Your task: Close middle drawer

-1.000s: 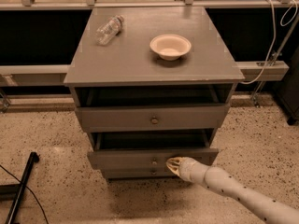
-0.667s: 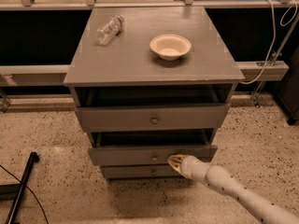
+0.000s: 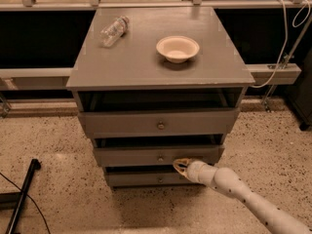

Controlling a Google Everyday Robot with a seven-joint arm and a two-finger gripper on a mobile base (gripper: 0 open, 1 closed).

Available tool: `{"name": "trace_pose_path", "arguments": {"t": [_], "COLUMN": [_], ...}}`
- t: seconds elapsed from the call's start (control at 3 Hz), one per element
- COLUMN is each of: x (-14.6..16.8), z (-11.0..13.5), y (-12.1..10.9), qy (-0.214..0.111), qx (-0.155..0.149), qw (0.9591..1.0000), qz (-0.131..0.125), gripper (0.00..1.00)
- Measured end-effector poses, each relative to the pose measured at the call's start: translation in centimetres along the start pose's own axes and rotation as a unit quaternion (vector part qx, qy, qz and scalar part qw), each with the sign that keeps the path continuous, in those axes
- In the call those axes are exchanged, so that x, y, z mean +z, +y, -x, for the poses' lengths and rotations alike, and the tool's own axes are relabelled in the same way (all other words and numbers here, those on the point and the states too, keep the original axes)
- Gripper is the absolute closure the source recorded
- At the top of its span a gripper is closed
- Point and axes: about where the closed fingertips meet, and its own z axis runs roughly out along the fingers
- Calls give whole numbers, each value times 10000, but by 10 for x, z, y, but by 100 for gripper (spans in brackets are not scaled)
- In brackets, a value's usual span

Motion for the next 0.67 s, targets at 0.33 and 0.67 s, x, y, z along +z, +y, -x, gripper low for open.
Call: {"name": "trace_pose_path", "arguments": {"t": [0.33,0.67], "x": [-27,-70], "z": [9,23], "y": [22,34], "qy": [-21,-216], "qx": [-130,-213], "qw": [9988,9969], "qz": [480,722], "gripper": [100,100]}}
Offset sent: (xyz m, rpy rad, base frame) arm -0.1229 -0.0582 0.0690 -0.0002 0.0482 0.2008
